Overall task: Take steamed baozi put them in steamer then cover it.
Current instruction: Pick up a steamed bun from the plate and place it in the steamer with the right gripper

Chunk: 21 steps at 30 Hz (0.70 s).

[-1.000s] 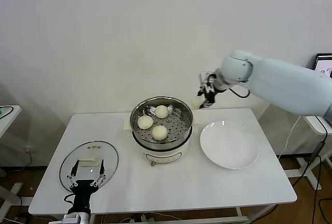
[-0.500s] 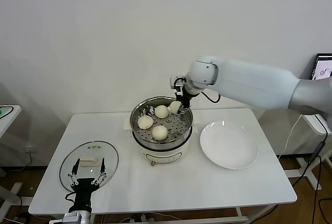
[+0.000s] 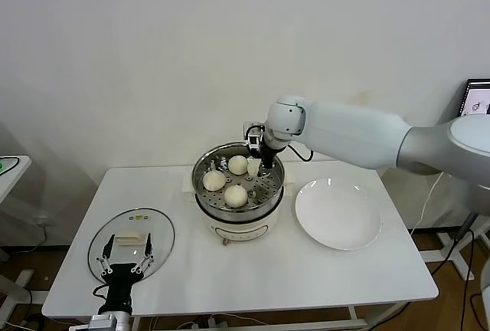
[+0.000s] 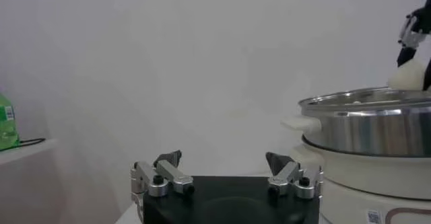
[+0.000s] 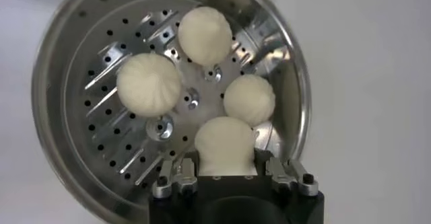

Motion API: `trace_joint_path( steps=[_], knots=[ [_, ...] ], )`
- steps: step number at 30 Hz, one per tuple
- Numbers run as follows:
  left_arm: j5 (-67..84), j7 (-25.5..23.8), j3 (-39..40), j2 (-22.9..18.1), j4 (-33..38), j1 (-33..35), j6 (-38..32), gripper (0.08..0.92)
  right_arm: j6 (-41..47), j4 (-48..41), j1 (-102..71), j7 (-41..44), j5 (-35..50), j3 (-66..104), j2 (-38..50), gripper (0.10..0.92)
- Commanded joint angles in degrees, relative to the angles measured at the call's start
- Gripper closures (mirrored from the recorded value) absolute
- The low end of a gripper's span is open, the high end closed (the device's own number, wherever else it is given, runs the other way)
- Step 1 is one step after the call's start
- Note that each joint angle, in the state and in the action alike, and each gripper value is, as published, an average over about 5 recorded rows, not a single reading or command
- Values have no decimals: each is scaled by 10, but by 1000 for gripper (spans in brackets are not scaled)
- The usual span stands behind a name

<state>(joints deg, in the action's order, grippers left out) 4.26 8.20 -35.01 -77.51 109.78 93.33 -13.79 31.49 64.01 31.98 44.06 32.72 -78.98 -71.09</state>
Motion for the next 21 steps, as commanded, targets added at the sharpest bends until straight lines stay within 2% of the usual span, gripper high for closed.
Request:
trace_joint_path(
  steps=[1, 21],
  knots=[
    [0, 0, -2, 1, -2, 1, -2, 177, 2, -24, -27, 3, -6, 4, -14, 508],
    [2, 0, -4, 1, -3, 2, -2, 177, -10, -44, -51, 13, -35, 13, -20, 508]
  ],
)
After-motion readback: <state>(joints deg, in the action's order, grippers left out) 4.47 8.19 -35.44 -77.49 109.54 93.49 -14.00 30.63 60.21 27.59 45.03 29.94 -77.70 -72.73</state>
